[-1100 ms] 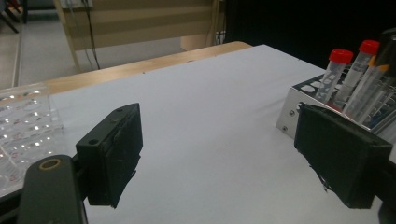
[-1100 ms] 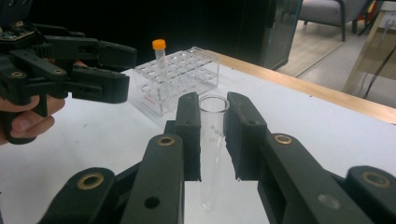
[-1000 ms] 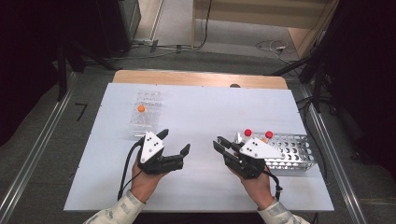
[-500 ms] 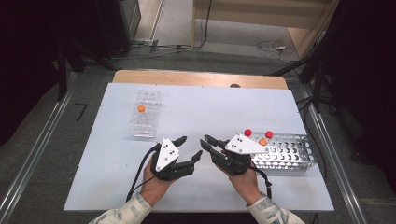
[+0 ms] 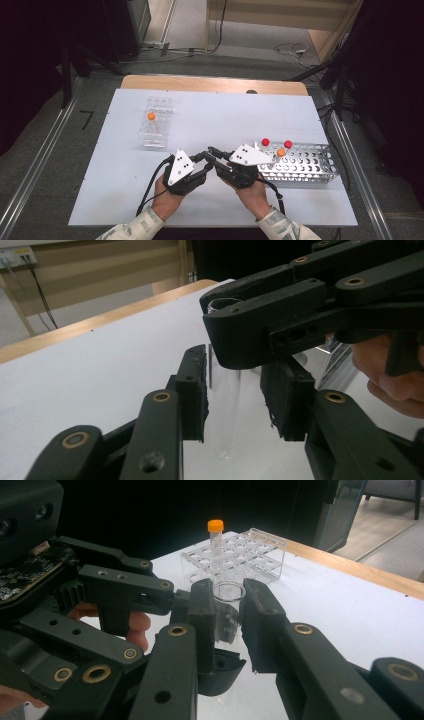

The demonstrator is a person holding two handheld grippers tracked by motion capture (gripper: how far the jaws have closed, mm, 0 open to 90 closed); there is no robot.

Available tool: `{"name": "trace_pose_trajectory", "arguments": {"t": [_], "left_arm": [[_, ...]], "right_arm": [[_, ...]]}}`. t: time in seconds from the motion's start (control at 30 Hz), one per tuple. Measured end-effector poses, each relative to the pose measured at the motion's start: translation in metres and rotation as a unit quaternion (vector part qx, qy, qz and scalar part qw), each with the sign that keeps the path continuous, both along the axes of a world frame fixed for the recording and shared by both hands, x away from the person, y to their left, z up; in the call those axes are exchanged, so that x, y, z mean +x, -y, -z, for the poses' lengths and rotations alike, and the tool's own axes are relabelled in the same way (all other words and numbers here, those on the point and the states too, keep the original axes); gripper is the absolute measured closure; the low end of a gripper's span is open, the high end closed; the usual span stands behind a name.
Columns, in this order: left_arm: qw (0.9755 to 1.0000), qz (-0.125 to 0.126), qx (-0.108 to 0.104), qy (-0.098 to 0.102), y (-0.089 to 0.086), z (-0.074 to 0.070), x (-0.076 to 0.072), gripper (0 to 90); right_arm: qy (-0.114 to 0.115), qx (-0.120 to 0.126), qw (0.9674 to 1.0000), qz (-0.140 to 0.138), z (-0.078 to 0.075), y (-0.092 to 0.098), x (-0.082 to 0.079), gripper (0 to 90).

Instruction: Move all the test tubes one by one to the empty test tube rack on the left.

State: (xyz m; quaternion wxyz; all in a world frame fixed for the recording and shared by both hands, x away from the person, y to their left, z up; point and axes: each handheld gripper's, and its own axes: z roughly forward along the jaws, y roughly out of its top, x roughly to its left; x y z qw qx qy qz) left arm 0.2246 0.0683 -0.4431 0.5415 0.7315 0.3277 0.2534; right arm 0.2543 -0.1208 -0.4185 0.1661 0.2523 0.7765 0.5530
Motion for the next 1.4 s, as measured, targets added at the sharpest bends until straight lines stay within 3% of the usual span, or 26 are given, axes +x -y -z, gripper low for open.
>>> {"name": "trace_pose_trajectory", "arguments": {"t": [0.47,0.77,1.0,1.13,1.4], "left_arm": [[1.0000,-0.003,-0.001,-0.002,-0.001,0.001,0.000,74.9],[0.9999,-0.014,-0.004,-0.005,-0.006,0.001,0.004,76.0],[0.9988,-0.042,-0.019,-0.014,-0.020,-0.003,0.013,76.1],[0.9966,-0.073,-0.024,-0.028,-0.032,-0.009,0.021,76.0],[0.9912,-0.127,-0.036,-0.008,-0.058,-0.031,0.037,76.0]], "right_arm": [[-0.009,0.006,0.9999,-0.002,-0.001,0.001,0.000,72.2],[-0.008,0.015,0.9998,-0.013,-0.004,0.006,0.000,57.1],[0.002,0.016,0.9998,-0.014,-0.011,0.020,-0.005,48.8],[0.006,0.014,0.9999,-0.006,-0.011,0.035,-0.009,46.7],[0.012,0.008,0.9997,0.019,-0.009,0.070,-0.021,46.6]]}}
